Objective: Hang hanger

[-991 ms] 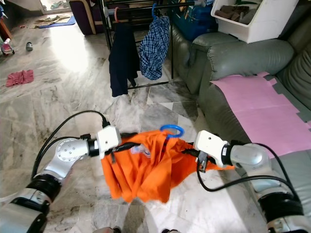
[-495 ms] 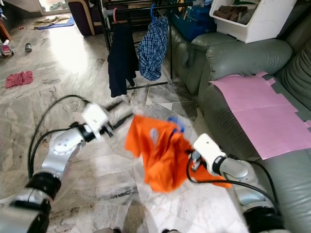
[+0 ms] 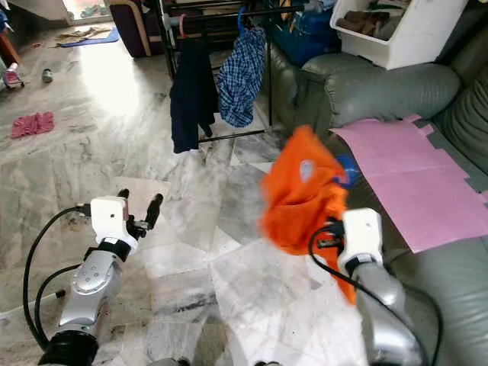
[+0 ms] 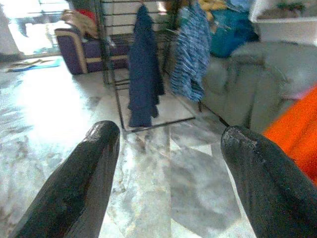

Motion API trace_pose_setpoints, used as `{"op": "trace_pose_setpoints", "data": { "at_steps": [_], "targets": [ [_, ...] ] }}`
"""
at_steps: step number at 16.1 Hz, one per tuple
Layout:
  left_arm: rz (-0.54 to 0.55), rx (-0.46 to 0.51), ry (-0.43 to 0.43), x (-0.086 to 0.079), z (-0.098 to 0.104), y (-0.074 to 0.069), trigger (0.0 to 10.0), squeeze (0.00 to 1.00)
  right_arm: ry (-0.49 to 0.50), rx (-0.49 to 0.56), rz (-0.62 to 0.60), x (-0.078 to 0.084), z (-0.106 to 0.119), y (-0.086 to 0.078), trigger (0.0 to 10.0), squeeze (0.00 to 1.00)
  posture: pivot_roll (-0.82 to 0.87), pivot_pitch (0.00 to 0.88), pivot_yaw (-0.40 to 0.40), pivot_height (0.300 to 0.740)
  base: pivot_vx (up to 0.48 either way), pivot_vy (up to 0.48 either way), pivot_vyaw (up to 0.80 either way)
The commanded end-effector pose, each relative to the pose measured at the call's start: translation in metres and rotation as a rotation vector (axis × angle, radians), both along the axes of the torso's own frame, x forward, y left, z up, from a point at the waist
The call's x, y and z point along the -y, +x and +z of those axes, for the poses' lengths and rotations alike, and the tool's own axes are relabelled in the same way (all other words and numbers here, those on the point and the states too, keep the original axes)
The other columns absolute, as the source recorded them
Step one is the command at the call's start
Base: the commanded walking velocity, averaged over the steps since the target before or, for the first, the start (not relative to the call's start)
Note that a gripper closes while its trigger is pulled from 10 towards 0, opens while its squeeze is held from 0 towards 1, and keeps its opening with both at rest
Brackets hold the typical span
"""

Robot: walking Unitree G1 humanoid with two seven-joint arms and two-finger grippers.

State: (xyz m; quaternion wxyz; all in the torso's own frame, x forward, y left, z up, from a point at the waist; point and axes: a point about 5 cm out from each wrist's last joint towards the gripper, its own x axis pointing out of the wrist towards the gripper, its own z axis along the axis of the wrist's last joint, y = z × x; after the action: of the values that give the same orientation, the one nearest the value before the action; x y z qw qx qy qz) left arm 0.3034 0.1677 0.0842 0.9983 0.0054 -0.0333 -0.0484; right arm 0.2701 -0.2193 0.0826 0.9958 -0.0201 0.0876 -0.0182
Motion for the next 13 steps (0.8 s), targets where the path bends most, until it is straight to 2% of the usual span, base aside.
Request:
{"op": "trace_pose_setpoints", "data": {
  "at_steps": [1,2,3,4,5,8,10,11,13],
  "targets": [
    [0.029,-0.008,-0.012,-0.003,0.002,0.001,10.0,1.0,0.031,0.059,-0.066,0.005,0.011,-0.003,0.0,0.0,-0.07,0.075,-0.002,0.74,0.0,0.0,0.0],
    [0.043,-0.035,-0.042,-0.004,0.001,0.001,10.0,1.0,0.068,0.073,-0.094,0.002,0.013,-0.004,1.1,0.0,-0.07,0.075,0.003,0.74,0.0,0.0,0.0],
    [0.043,-0.035,-0.042,-0.004,0.001,0.001,10.0,1.0,0.068,0.073,-0.094,0.002,0.013,-0.004,1.1,0.0,-0.07,0.075,0.003,0.74,0.0,0.0,0.0],
    [0.062,-0.042,-0.036,-0.007,0.003,0.001,10.0,0.0,0.087,0.089,-0.115,-0.001,0.016,-0.007,7.5,0.0,-0.08,0.076,0.012,0.74,0.0,0.0,0.0],
    [0.065,-0.042,-0.031,-0.008,0.005,0.001,10.0,0.0,0.095,0.097,-0.129,-0.003,0.018,-0.009,10.0,0.0,-0.08,0.077,0.016,0.74,0.0,0.0,0.0],
    [0.045,-0.041,-0.045,-0.004,0.008,0.002,10.0,0.0,0.11,0.082,-0.142,-0.005,0.017,-0.012,10.0,0.0,-0.08,0.078,0.018,0.74,0.0,0.0,0.0],
    [0.015,-0.026,-0.054,0.006,0.015,0.005,10.0,0.0,0.077,0.085,-0.086,-0.006,0.016,-0.013,10.0,0.0,-0.08,0.074,0.015,0.74,0.0,0.0,0.0],
    [-0.008,-0.01,-0.063,0.012,0.021,0.006,10.0,0.0,0.077,0.069,-0.096,-0.002,0.015,-0.013,10.0,0.0,-0.08,0.071,0.015,0.74,0.0,0.0,0.0],
    [-0.007,-0.014,-0.07,0.013,0.022,0.006,10.0,0.0,0.084,0.074,-0.123,0.002,0.017,-0.011,10.0,0.0,-0.08,0.071,0.015,0.74,0.249,0.0,0.0]
  ]
}}
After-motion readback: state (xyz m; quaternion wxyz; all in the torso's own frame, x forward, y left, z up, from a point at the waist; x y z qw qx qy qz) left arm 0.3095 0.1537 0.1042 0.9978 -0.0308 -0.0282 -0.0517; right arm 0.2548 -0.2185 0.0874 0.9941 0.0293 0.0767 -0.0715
